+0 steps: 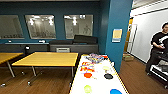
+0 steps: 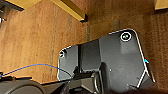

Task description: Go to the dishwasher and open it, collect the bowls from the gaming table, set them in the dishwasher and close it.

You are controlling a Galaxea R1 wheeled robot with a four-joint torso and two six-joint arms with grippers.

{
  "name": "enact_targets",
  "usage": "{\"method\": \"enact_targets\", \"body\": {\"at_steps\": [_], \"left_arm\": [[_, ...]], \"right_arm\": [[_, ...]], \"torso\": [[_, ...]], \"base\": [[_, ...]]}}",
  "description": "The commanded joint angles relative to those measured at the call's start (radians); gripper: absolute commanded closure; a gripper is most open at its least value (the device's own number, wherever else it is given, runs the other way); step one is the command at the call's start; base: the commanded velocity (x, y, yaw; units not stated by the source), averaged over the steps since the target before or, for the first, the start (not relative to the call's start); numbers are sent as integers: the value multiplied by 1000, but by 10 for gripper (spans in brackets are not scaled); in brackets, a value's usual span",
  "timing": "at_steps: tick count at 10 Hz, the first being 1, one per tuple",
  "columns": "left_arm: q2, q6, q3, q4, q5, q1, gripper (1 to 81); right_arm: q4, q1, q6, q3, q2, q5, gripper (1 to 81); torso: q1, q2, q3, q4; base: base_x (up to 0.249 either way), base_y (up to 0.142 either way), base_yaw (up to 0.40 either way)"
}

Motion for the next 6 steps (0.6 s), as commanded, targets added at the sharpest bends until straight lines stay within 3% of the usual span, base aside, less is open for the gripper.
{"method": "enact_targets", "body": {"at_steps": [1,3,6], "left_arm": [[3,0,4,10,40,-41,10],[3,0,4,10,40,-41,10],[5,0,4,10,40,-41,10]], "right_arm": [[94,124,28,307,-334,17,10],[138,193,28,402,-449,16,10],[192,287,28,469,-548,3,10]], "torso": [[1,0,0,0],[1,0,-69,0],[1,0,-167,0]], "base": [[0,0,0],[0,0,0],[0,0,0]]}}
